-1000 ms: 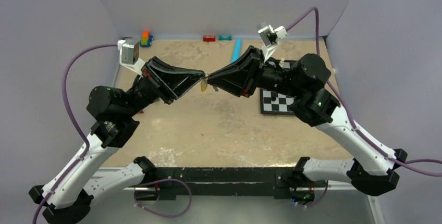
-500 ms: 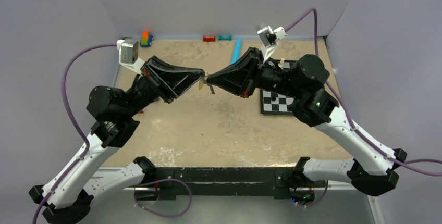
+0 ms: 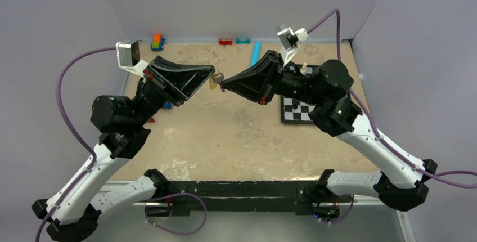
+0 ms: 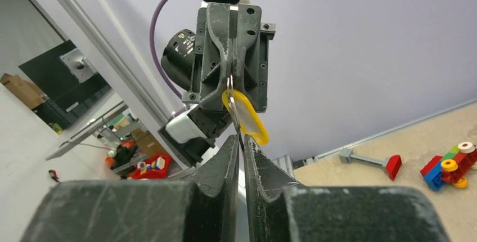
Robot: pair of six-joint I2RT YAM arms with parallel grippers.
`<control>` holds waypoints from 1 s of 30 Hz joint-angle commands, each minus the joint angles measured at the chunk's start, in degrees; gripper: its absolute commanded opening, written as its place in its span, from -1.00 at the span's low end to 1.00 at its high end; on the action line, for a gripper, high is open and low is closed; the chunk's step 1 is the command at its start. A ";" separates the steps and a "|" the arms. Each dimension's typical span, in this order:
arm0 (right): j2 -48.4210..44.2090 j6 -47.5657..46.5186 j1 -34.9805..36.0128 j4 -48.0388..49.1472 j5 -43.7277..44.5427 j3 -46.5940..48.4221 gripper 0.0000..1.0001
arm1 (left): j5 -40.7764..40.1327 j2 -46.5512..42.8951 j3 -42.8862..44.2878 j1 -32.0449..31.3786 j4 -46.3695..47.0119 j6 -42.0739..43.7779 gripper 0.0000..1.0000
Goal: Remove the keys from the keyring
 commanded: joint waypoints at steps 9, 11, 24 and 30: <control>-0.58 -0.78 0.25 1.99 -0.66 1.50 -0.01 | -1.49 -1.38 -1.68 -0.16 3.43 -1.08 -1.00; -0.18 -0.88 0.31 2.18 -1.23 2.09 0.00 | -1.65 -1.34 -2.07 -0.22 3.88 -1.41 -1.00; 2.52 -0.55 0.23 3.51 -3.41 4.63 -0.40 | -1.71 -1.11 -2.48 -0.22 4.34 -1.54 -1.00; 2.70 -0.57 0.29 3.60 -3.27 4.76 -0.59 | -1.88 -1.21 -3.27 -0.21 4.63 -1.54 -1.00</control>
